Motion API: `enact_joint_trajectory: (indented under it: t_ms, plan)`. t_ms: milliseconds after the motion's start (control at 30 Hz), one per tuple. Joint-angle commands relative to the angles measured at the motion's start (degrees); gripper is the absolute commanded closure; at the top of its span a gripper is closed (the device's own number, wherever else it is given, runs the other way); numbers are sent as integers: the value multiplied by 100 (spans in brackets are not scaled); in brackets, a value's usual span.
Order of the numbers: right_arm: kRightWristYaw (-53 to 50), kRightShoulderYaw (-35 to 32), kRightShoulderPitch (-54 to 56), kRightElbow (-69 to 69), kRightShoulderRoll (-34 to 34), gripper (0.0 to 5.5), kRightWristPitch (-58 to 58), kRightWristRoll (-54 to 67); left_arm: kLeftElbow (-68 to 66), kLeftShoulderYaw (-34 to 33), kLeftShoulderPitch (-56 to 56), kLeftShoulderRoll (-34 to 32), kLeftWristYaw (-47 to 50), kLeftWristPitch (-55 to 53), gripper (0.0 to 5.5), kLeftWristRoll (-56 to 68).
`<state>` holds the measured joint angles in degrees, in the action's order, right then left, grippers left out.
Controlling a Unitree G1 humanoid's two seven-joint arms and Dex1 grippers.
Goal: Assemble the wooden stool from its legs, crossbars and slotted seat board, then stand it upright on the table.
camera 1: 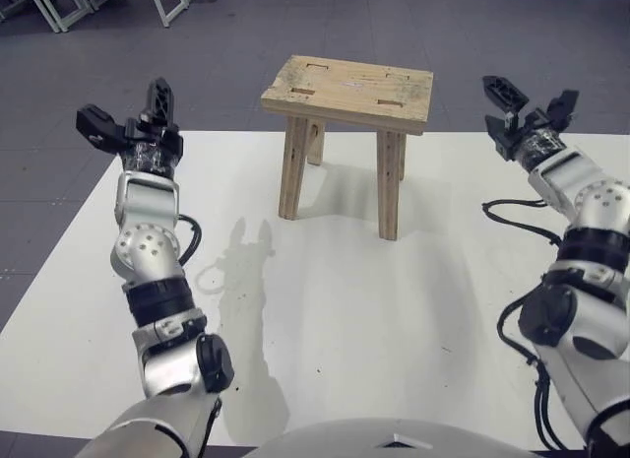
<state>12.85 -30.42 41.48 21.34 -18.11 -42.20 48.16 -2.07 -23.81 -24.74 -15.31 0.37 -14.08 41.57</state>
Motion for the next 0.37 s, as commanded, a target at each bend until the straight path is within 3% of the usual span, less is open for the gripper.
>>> enact_joint_trajectory:
  t_ms: [33,200,367]
  plan:
    - [-714,1748,-2739,-2965,808,48,1653,-2082,1799,2214,1978,376,186,1054,268,-2641]
    - [-753,2753,-3399,-3332,715,48,2908,-3624,1610,2481,1924,782,279,1459,268,-3326]
    - [-1258,2570,-3885,-3466,1011,48,3320,-4044,952,2582,1159,906,-186,1358,268,-3232]
